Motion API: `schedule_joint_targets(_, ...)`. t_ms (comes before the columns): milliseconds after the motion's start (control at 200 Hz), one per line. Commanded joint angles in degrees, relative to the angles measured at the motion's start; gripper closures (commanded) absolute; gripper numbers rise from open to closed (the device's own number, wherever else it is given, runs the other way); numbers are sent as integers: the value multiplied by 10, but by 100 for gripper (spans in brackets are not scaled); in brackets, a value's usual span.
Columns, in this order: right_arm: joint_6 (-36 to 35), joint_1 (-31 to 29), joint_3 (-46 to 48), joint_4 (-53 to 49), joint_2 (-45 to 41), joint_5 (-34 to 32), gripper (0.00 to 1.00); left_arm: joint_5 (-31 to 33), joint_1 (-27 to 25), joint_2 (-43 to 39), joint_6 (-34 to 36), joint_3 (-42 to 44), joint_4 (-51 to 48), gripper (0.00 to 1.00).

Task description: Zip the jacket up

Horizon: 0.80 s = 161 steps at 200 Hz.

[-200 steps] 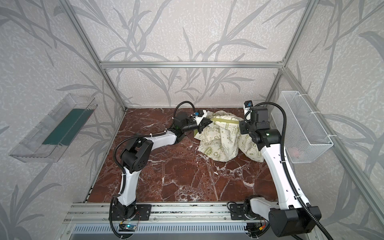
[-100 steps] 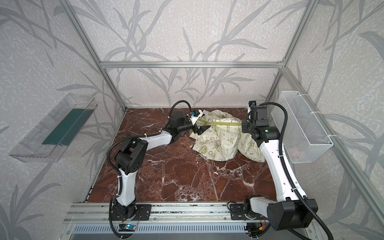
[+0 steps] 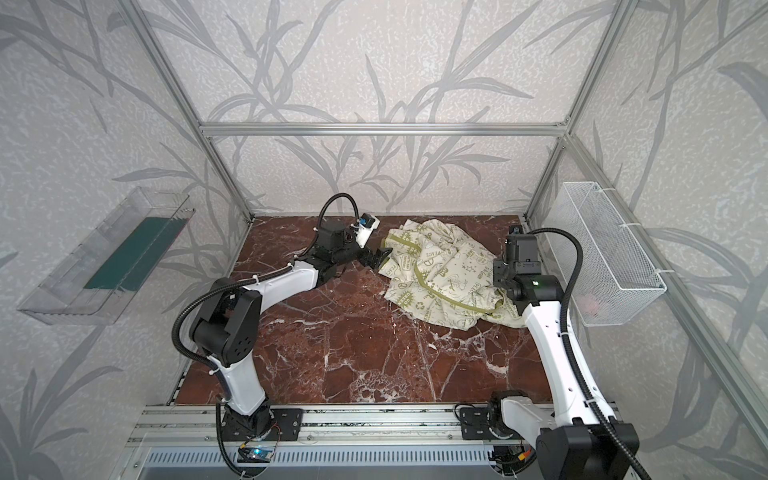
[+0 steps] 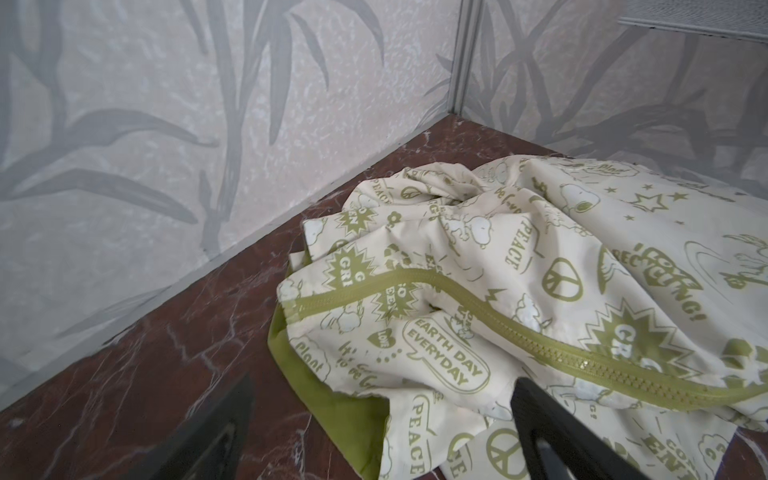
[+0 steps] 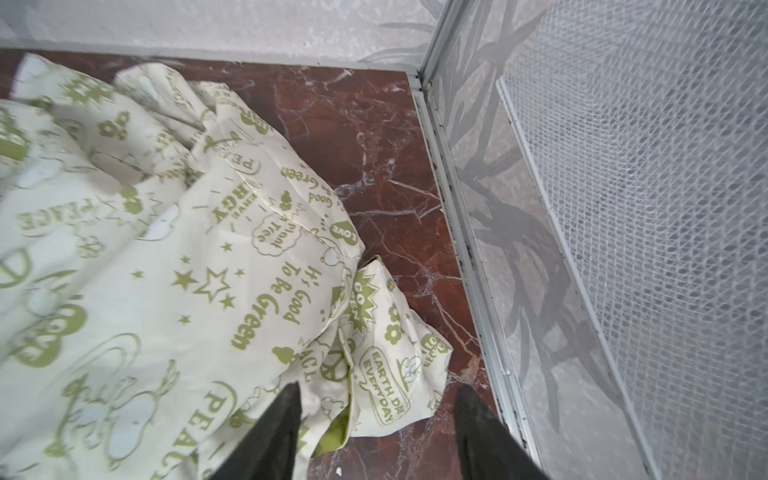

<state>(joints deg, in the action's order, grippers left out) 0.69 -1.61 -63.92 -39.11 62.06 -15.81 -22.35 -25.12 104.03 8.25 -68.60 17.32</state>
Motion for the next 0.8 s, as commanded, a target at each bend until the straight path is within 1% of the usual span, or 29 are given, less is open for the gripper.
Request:
schedule_joint_targets(0,10,0,17,6,-28,108,33,44,15,-44,-36,35,-48,1)
schedule_joint_targets(45,32,-4,28,15,-30,158,28,31,23,-47,-46,36,-65,1)
schedule_joint_targets(90,60,-12,38,28,-29,195,20,14,25,-44,-47,28,-85,1)
schedule_joint_targets(125,85,-23,44,41,-25,213,15,1,25,-38,-43,17,-101,1)
schedule_joint_targets(205,137,-51,58,75,-11,236,7,-28,25,-14,-55,-17,-131,1)
schedule_joint_targets(255,169,-67,66,99,1,250,4,-46,24,2,-73,-35,-133,1)
schedule_joint_targets(315,207,-81,78,130,18,262,0,-66,23,23,-93,-47,-115,1)
schedule_joint_targets(360,237,-84,94,166,34,273,1,-80,20,38,-101,-54,-98,1)
schedule_joint_targets(415,284,-80,125,215,60,278,1,-82,15,55,-107,-68,-96,1)
schedule_joint_targets(440,298,-75,133,223,79,273,1,-77,14,60,-111,-76,-101,1)
schedule_joint_targets(480,318,-62,130,207,115,255,1,-63,15,66,-115,-87,-113,1)
schedule_joint_targets(540,311,-30,110,172,167,248,1,-28,17,60,-113,-83,-119,1)
schedule_joint_targets(580,314,-18,102,159,192,218,1,-11,20,49,-106,-72,-117,1)
schedule_joint_targets(640,319,-8,102,162,211,175,1,3,26,28,-97,-51,-119,1)
schedule_joint_targets(740,315,-6,102,168,224,128,1,6,47,-6,-99,-17,-130,1)
schedule_joint_targets(800,317,-5,101,155,234,72,1,8,61,-32,-102,16,-122,1)
